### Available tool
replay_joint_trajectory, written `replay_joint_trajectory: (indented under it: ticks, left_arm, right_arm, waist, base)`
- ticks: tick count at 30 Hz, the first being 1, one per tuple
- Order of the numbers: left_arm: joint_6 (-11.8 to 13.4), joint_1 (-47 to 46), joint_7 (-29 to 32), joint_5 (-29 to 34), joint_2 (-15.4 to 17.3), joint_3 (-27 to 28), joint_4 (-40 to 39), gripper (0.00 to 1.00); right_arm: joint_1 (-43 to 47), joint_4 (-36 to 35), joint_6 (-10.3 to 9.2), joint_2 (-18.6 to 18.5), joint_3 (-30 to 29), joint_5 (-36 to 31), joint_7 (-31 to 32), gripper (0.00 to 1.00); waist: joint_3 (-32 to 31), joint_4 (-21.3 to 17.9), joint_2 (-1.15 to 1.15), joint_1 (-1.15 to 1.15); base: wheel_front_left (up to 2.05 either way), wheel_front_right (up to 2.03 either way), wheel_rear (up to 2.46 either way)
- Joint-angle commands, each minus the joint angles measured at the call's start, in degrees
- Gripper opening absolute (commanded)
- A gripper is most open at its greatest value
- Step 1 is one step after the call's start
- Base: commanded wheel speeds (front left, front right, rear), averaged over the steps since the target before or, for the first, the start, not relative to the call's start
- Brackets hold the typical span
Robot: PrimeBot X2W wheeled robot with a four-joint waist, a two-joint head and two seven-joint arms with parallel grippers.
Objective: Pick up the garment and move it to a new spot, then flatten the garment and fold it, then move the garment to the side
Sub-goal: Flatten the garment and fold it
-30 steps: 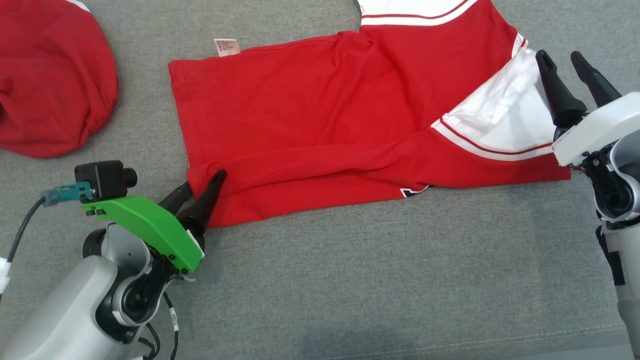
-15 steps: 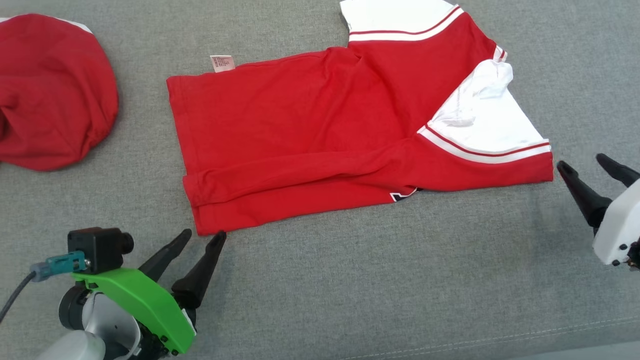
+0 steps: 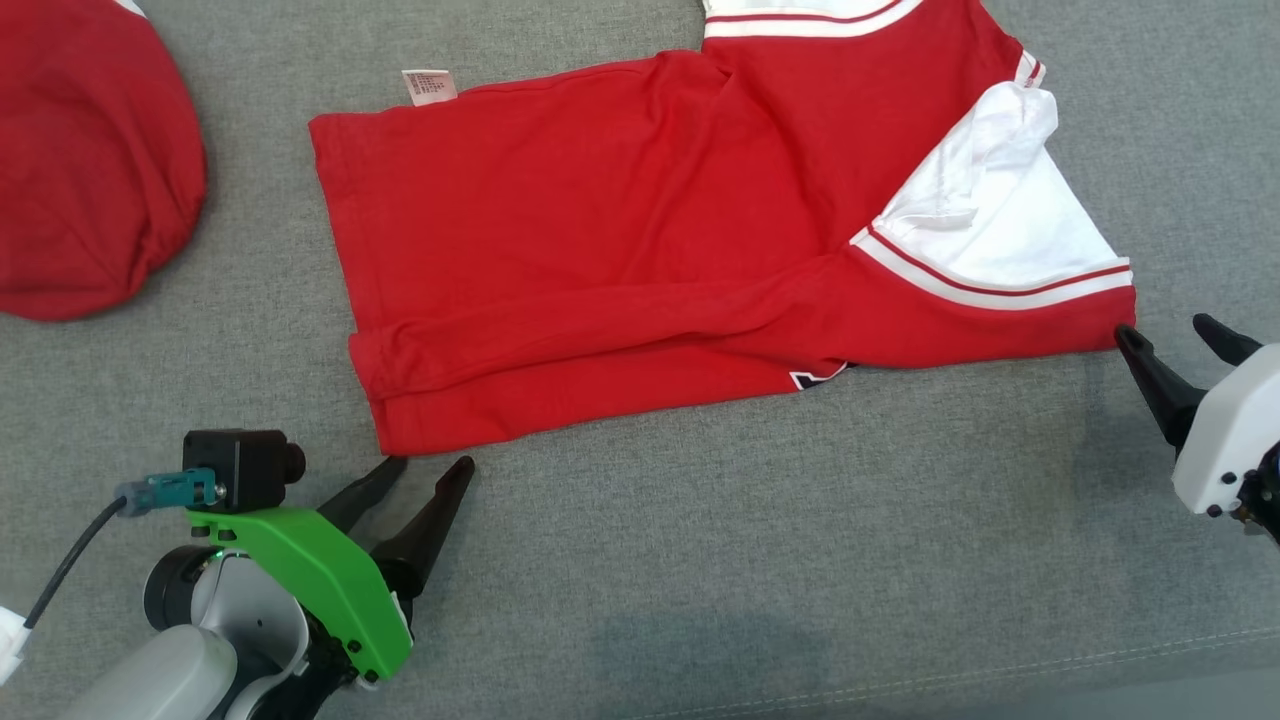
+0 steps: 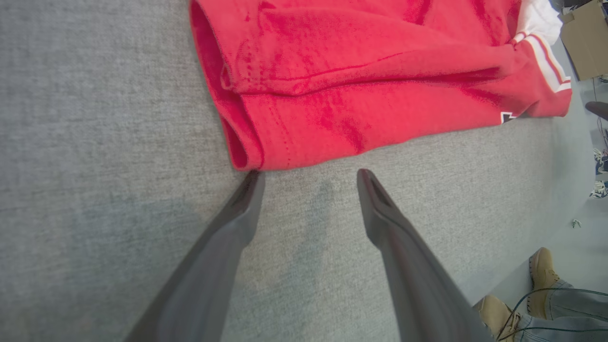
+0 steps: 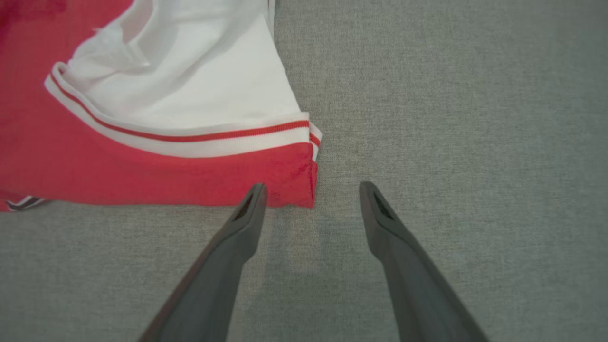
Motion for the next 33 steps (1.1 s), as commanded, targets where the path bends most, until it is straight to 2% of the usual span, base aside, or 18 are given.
replay_joint_trajectory:
  ticks: [1,14,18,23,24,25,26,27,29,33]
  left_arm:
    - [-0.30,-1.11,0.37,0.64,-0.30,0.01,0.73,1.00]
    - [-0.51,-3.29,0.41,0.95,-1.26,0.06,3.48,1.00]
    - [-0.17,-3.78,0.53,0.74,-0.65,0.64,3.63,1.00]
    - [-0.42,-5.15,1.86,0.40,-1.80,0.03,5.65,1.00]
    - [-0.63,-5.51,1.97,0.45,-2.07,-0.10,6.27,0.44]
    - [-0.82,-5.81,1.93,0.51,-2.39,-0.16,6.81,0.00]
    - [-1.30,-6.08,1.93,0.56,-2.65,-0.32,7.27,0.00]
    - [-1.79,-6.31,2.01,0.65,-2.78,-0.49,7.65,0.00]
    - [-2.80,-6.47,1.76,0.09,-3.06,-0.41,7.92,0.00]
    - [-4.57,-6.29,2.38,-1.17,-1.43,0.68,7.03,0.00]
  right_arm:
    - [-1.32,1.01,0.00,0.45,0.48,-0.54,-0.36,1.00]
    - [-4.02,6.01,0.00,0.57,2.11,-0.73,-1.54,1.00]
    - [-4.24,6.69,0.00,0.87,2.36,-0.57,-1.88,1.00]
    - [-5.53,8.12,0.00,1.44,3.27,-0.81,-1.51,1.00]
    - [-5.85,8.57,0.00,1.63,3.62,-0.71,-1.19,1.00]
    - [-6.11,9.10,0.00,1.88,4.02,-0.46,-0.88,0.75]
    - [-6.48,9.53,0.00,1.99,4.34,-0.25,-0.87,0.41]
    - [-6.83,9.88,0.00,2.09,4.62,0.17,-1.05,0.00]
    - [-7.52,10.72,0.00,2.86,4.63,2.23,-0.74,0.00]
    - [-8.59,11.34,-0.04,2.22,2.56,6.12,0.61,0.00]
  waist:
    - [0.41,0.10,0.00,0.00]
    - [0.97,0.93,0.00,0.00]
    - [1.33,0.86,0.00,0.00]
    - [2.26,0.46,0.00,0.00]
    - [2.47,0.35,0.00,0.00]
    - [2.60,0.26,0.00,0.00]
    - [2.73,0.17,0.00,0.00]
    - [2.82,0.11,0.00,0.00]
    - [2.79,0.09,0.00,0.00]
    - [1.85,0.38,0.00,0.00]
  base:
    - [0.00,0.00,0.00]
    - [0.00,0.00,0.00]
    - [0.00,0.00,0.00]
    - [0.00,0.00,0.00]
    - [0.00,0.00,0.00]
    - [0.00,0.00,0.00]
    - [0.00,0.00,0.00]
    - [0.00,0.00,0.00]
    - [0.00,0.00,0.00]
    - [0.00,0.00,0.00]
